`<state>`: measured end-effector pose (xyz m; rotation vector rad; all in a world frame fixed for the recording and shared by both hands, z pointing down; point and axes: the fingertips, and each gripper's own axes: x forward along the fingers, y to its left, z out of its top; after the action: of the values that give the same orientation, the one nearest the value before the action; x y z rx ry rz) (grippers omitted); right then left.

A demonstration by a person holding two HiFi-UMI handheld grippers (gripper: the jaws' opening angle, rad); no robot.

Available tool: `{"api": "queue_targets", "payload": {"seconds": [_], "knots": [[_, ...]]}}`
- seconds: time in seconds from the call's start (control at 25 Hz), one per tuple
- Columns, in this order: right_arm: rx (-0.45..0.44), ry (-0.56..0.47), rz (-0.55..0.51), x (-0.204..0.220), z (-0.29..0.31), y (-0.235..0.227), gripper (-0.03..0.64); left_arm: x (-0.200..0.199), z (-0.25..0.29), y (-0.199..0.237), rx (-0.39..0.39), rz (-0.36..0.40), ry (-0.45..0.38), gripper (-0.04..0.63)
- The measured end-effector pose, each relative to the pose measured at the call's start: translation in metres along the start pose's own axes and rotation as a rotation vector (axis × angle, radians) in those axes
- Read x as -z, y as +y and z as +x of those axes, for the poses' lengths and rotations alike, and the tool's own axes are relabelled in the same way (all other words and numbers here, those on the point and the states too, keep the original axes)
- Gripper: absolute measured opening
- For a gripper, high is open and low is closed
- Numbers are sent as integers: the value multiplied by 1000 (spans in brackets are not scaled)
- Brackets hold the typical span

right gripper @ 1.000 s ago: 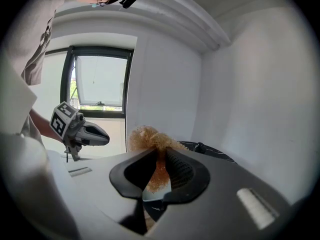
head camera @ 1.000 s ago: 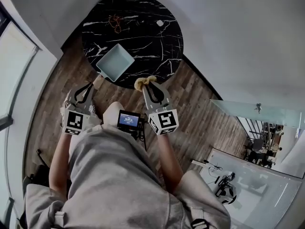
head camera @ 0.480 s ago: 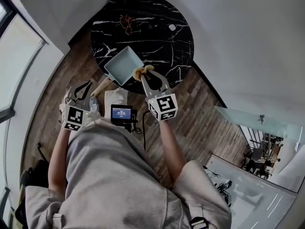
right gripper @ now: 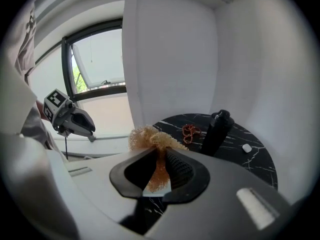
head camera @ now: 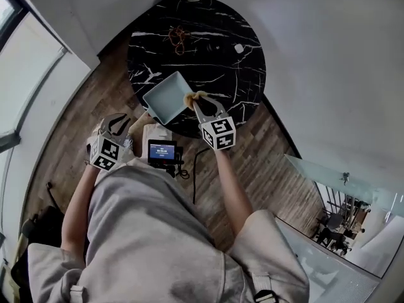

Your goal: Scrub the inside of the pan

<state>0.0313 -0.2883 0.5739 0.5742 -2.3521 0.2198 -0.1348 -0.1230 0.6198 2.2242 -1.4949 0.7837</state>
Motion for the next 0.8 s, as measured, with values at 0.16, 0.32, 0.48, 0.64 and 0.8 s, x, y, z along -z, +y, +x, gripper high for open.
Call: {"api": "queue_targets", "payload": {"seconds": [0.16, 0.32, 0.48, 0.64, 0.8], "knots": [[-80, 148, -77, 29, 44, -15, 71, 24, 27, -6, 44, 20, 106, 98], [-165, 304, -127, 61, 84, -28, 71, 50, 44, -10, 70, -6, 202, 134], [-257, 472, -212, 94, 114, -28, 71, 70, 49, -18, 97, -46, 256, 144], [-281, 592, -303, 121, 129, -25, 69, 84, 56, -33, 129, 8, 309, 160], [-305, 645, -348, 135, 140, -19, 69, 82, 60, -36, 122, 98, 320, 158]]}}
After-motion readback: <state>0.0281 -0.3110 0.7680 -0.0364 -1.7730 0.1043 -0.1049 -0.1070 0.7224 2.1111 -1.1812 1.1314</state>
